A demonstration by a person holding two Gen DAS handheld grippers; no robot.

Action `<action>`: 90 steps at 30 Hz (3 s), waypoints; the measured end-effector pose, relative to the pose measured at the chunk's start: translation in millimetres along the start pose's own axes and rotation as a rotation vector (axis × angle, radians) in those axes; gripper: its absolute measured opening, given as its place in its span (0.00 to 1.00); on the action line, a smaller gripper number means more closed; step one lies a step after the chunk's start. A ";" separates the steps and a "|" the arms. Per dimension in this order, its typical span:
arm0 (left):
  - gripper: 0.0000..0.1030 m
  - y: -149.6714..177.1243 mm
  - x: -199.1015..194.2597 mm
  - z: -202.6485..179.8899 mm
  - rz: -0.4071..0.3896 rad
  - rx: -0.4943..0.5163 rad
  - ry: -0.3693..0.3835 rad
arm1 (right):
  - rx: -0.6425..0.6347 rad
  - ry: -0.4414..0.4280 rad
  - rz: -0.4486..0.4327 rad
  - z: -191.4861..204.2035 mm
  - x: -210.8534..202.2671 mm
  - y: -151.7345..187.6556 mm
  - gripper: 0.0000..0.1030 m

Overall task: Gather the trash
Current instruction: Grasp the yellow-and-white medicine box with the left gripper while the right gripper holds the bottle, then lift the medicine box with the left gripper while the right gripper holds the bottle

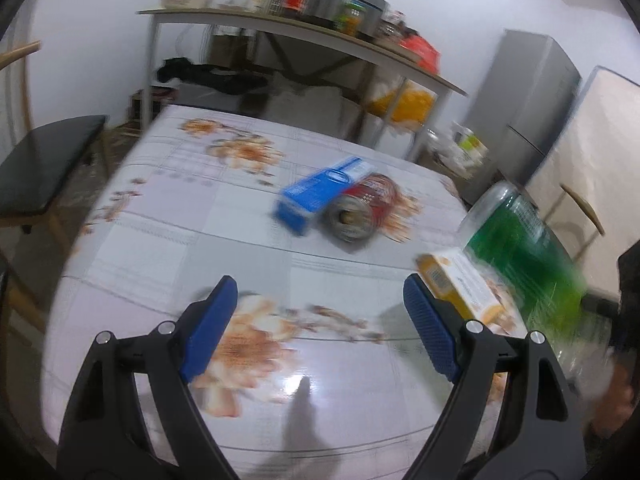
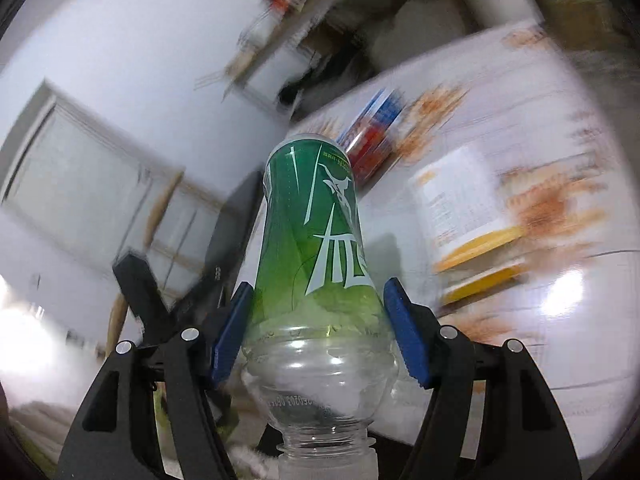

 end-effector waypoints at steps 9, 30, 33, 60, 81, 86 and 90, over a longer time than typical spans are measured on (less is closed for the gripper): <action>0.78 14.9 61.4 -79.6 0.175 0.047 0.235 | 0.063 0.300 -0.080 -84.0 6.9 -33.3 0.63; 0.68 55.8 88.8 -83.3 0.431 -0.080 0.432 | 0.123 0.037 0.190 -49.0 56.5 61.6 0.63; 0.68 60.2 71.4 -70.9 0.432 -0.090 0.424 | 0.150 -0.007 0.217 -39.9 57.6 81.8 0.63; 0.80 47.7 127.3 -136.8 0.361 0.344 0.090 | 0.137 0.323 0.036 -85.1 8.4 46.7 0.63; 0.69 77.8 74.7 -101.5 0.376 0.294 0.013 | 0.099 0.320 0.134 -71.7 24.6 56.3 0.76; 0.69 79.6 75.7 -104.7 0.370 0.316 0.000 | 0.102 0.309 0.147 -67.9 38.1 54.6 0.76; 0.69 81.7 76.8 -103.6 0.371 0.319 -0.001 | 0.112 0.291 0.146 -67.6 43.3 52.6 0.76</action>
Point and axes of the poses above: each gripper's, at about its wrist camera, not at the fingertips, and x roughly the way its jaws point, z to its left, y to its underside, the point moved 3 cm from there along x, roughly the way its jaws point, and after that the axes turned 5 degrees about -z, right-handed, at the moved point
